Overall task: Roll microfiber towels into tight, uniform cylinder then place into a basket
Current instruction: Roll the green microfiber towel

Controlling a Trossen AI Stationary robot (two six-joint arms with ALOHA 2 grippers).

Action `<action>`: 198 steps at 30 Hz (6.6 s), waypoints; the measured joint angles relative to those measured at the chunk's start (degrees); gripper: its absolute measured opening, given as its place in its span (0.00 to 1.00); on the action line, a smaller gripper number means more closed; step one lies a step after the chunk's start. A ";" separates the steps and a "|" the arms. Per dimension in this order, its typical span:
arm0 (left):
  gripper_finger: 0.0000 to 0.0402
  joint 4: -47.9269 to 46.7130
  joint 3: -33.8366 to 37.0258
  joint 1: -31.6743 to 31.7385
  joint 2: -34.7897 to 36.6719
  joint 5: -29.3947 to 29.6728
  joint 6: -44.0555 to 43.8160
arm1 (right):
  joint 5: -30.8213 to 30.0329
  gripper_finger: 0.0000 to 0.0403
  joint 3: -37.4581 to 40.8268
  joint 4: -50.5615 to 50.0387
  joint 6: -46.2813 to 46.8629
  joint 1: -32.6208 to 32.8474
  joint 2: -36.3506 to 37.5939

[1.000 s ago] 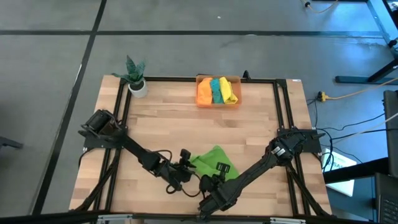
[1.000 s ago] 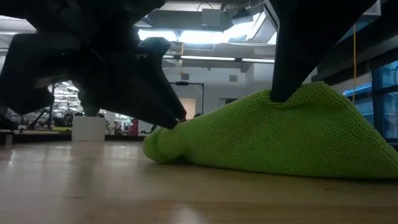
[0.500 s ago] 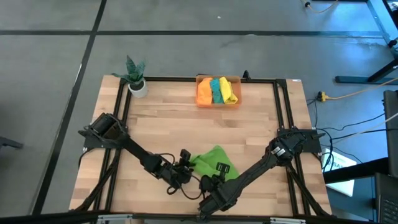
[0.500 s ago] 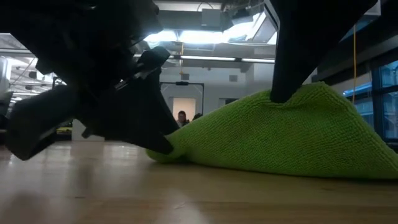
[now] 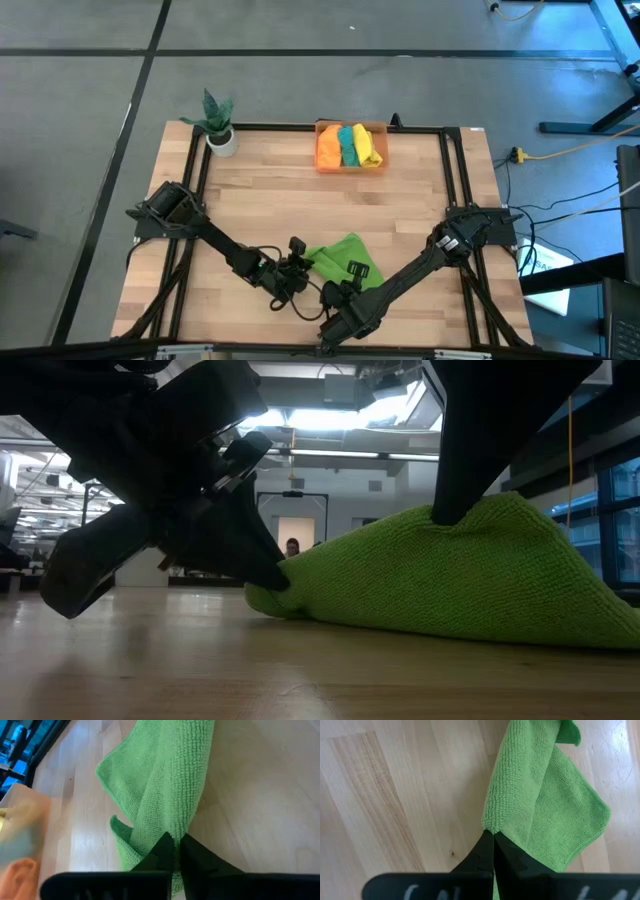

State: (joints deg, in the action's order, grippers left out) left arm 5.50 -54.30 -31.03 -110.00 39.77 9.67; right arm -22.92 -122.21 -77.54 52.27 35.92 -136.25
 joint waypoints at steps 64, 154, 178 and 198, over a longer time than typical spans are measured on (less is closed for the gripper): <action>0.00 -13.81 -17.00 3.93 -0.79 -14.42 8.91 | -1.01 0.00 7.10 -9.74 32.61 4.96 0.02; 0.00 -51.57 -16.94 -21.18 20.13 -4.45 -29.03 | -2.49 0.00 1.61 11.24 4.56 -3.99 -0.13; 0.00 -29.90 2.51 -13.80 16.29 -9.32 -25.17 | -3.58 0.02 1.73 3.50 11.67 -8.46 -0.04; 0.00 -17.75 3.08 -2.53 10.58 -7.72 -13.97 | -1.38 0.03 1.73 2.37 13.71 -7.93 0.04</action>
State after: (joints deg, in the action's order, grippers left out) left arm -12.25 -51.22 -33.56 -99.42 32.05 -4.29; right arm -24.29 -120.49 -75.17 65.98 27.99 -136.20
